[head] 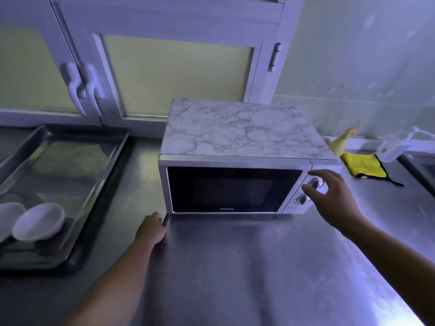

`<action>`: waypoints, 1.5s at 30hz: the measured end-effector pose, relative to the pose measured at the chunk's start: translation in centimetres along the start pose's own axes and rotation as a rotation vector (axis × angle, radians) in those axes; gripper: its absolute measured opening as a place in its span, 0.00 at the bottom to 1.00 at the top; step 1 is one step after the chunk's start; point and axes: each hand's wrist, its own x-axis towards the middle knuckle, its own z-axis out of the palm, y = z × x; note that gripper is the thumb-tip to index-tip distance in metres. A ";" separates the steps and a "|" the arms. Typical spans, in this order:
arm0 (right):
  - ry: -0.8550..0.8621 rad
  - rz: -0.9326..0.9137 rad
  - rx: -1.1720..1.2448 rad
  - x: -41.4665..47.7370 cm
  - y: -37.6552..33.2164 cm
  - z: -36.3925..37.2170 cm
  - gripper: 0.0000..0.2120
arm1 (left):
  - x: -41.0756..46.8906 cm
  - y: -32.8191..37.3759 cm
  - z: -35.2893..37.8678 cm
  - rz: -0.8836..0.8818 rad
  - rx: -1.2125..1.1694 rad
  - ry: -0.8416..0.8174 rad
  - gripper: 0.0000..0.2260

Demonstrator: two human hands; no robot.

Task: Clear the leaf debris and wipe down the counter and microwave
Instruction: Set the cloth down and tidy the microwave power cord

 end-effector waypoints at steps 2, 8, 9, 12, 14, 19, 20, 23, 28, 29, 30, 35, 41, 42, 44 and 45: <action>-0.004 0.014 -0.015 0.4 0.1 0.0 0.18 | 0.9 -0.1 -0.8 -0.019 -0.039 0.007 0.02; 0.068 0.057 0.004 1.8 1.2 -0.6 0.18 | 4.4 3.0 -9.7 -0.259 -0.706 0.116 0.04; 0.072 0.064 0.016 1.9 1.4 -0.8 0.18 | 4.7 4.3 -11.7 -0.254 -0.759 0.179 0.03; 0.061 0.075 0.039 2.6 1.9 -1.2 0.18 | 4.5 8.8 -16.3 -0.203 -0.877 0.245 0.13; 0.049 0.056 0.030 3.4 1.9 -1.6 0.18 | 4.6 11.1 -17.6 -0.200 -0.939 0.206 0.15; -0.021 -0.051 0.016 7.1 -0.2 -1.5 0.19 | 4.8 12.6 -17.2 -0.178 -0.983 0.125 0.06; -0.069 -0.068 -0.016 8.0 -0.8 -0.9 0.21 | 4.9 12.3 -16.6 -0.170 -0.973 0.099 0.06; -0.235 -0.058 -0.219 10.7 -2.5 1.5 0.26 | 5.5 11.4 -15.1 -0.177 -1.033 0.100 0.09; -0.237 -0.070 -0.414 13.9 -3.2 5.3 0.29 | 7.8 9.8 -14.2 -0.151 -1.005 0.080 0.21; -0.212 -0.088 -0.434 14.1 -3.0 5.6 0.30 | 8.3 9.7 -14.3 -0.135 -0.973 0.093 0.26; -0.186 -0.101 -0.445 14.1 -2.8 5.8 0.32 | 8.7 10.0 -14.7 -0.131 -0.958 0.101 0.31; -0.164 -0.119 -0.480 14.0 -2.4 6.1 0.31 | 12.4 12.3 -15.8 -0.142 -0.832 0.175 0.28; -0.148 -0.100 -0.489 13.6 -3.1 5.8 0.32 | 19.9 15.7 -20.9 -0.118 -0.911 0.222 0.14; -0.145 -0.099 -0.495 13.6 -3.1 5.7 0.33 | 20.7 16.5 -21.6 -0.079 -0.895 0.251 0.15; -0.142 -0.093 -0.504 13.4 -3.3 5.7 0.33 | 21.5 18.1 -23.1 -0.032 -0.960 0.305 0.14; -0.145 -0.089 -0.504 13.4 -3.3 5.7 0.34 | 21.7 18.9 -23.8 -0.010 -0.991 0.343 0.13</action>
